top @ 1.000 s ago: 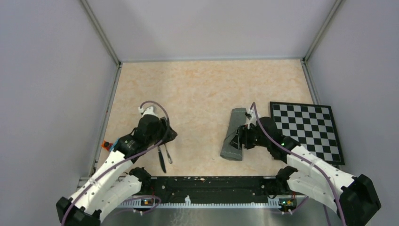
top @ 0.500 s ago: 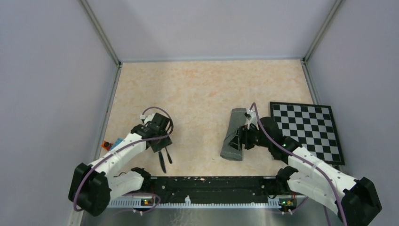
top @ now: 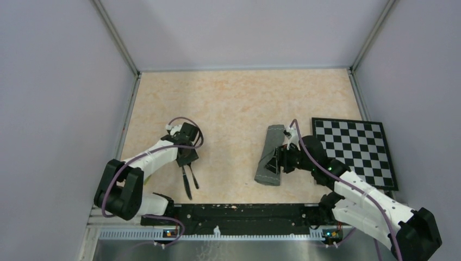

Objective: Fold the napkin into a case and place the utensils inside
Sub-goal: Pick up the fork from the center of the board.

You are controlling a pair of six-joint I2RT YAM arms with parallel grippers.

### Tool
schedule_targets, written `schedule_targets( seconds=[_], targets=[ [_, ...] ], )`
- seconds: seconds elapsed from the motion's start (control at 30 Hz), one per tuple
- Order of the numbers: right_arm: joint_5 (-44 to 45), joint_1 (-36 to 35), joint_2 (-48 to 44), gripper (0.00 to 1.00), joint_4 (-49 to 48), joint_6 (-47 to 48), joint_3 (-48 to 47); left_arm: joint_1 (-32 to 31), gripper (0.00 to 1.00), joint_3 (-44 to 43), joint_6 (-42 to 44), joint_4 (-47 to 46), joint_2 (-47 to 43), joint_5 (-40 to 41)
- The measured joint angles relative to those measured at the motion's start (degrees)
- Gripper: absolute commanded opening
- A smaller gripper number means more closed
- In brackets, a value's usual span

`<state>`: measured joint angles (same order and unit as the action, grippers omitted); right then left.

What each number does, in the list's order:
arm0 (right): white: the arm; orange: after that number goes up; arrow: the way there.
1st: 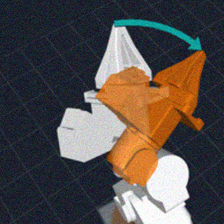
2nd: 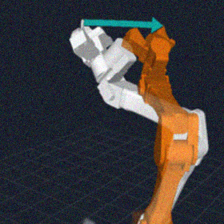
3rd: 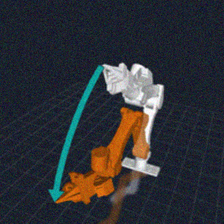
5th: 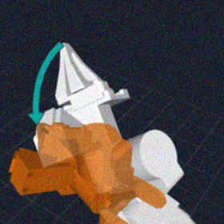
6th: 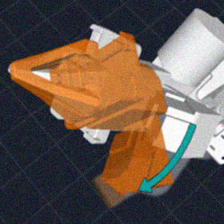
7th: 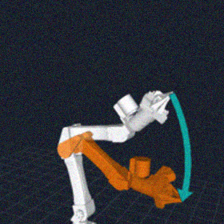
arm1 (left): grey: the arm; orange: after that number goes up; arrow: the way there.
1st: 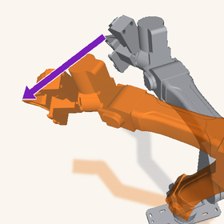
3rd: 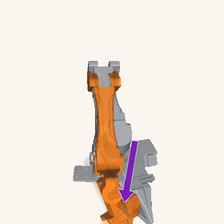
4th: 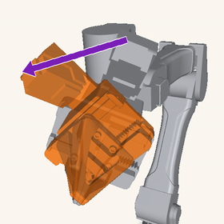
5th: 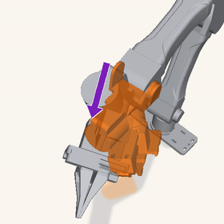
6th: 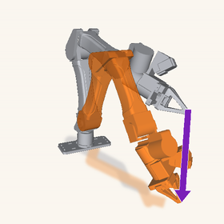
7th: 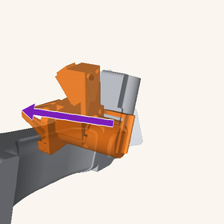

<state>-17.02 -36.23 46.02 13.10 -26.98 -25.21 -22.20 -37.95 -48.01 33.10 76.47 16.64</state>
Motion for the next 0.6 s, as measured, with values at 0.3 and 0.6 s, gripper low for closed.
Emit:
schedule_targets(
  seconds=[0.3, 0.6],
  targets=[
    [0.7, 0.0, 0.0, 0.64, 0.6, 0.0, 0.0, 0.5, 0.18, -2.5, 3.2, -2.1, 3.2, 0.8],
    [0.8, -4.9, 3.7, 0.64, -0.8, 4.0, -1.5, 0.5, 0.03, -6.4, 10.1, -1.6, -2.9, -10.2]
  ],
)
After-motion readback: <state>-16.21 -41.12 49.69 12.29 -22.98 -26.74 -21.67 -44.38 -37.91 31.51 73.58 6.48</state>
